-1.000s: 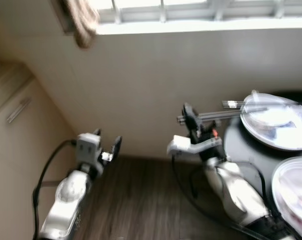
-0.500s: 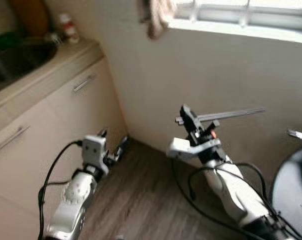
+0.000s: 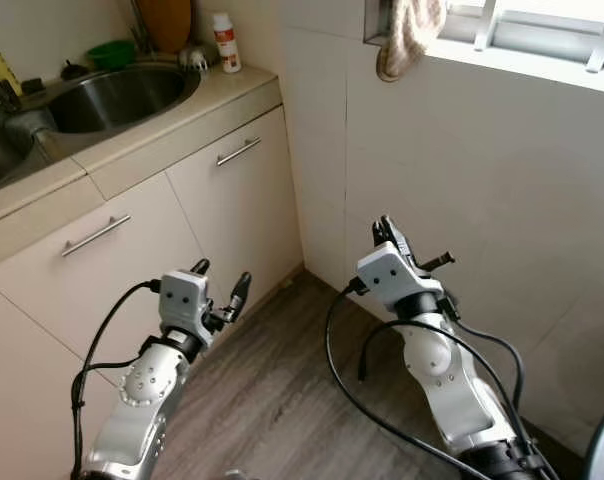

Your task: Kitchen organization

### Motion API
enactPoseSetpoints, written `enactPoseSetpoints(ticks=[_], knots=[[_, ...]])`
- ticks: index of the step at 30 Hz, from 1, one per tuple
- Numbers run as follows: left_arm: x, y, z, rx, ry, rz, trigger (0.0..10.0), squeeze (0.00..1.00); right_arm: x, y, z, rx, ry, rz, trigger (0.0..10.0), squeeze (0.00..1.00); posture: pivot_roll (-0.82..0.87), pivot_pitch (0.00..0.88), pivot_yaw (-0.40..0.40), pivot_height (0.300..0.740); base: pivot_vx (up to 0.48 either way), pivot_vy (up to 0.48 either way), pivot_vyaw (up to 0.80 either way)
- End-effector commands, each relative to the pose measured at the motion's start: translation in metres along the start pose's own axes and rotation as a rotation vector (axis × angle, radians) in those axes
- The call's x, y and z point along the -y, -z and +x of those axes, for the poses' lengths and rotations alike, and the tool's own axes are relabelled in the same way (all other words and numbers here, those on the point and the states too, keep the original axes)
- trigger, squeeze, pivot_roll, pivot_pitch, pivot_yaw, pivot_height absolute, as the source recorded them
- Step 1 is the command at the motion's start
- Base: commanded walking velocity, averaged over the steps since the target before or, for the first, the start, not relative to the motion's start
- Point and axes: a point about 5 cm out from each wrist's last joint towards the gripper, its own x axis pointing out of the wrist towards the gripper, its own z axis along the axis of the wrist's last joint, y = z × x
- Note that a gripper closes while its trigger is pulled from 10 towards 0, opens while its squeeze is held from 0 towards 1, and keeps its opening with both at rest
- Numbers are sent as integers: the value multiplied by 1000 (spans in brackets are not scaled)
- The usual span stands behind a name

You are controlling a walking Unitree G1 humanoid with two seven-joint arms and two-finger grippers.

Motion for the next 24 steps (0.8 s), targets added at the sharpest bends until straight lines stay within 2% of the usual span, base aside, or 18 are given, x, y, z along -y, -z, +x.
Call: enactPoseSetpoints(ticks=[1, 5, 9, 10, 17, 19, 24], knots=[[-1, -3, 0, 9, -6, 11, 10000, 0, 4, -1, 2, 12, 8, 41, 10000, 0, -157, 1, 47, 740, 0, 0, 0], [-1, -3, 1, 11, -8, 14, 10000, 0, 3, 1, 1, 13, -16, 55, 10000, 0, -156, 1, 48, 740, 0, 0, 0], [-2, -4, 1, 12, -10, 20, 10000, 0, 0, 2, 0, 0, -35, 126, 10000, 0, -154, 2, 50, 740, 0, 0, 0], [-2, -4, 1, 12, -12, 27, 10000, 0, -1, 3, 0, -8, -45, 169, 10000, 0, -153, 3, 51, 740, 0, 0, 0], [-4, -7, 1, 35, -37, 54, 10000, 0, -2, 4, -1, -6, -54, 163, 10000, 0, -154, 4, 51, 740, 0, 0, 0], [-7, -19, -1, 119, -86, 88, 10000, 0, -2, 2, -1, 14, -70, 124, 10000, 0, -156, 4, 51, 740, 0, 0, 0], [-6, -26, -2, 155, -86, 99, 10000, 0, -2, 2, -2, 18, -82, 96, 10000, 0, -154, 4, 49, 740, 0, 0, 0]])
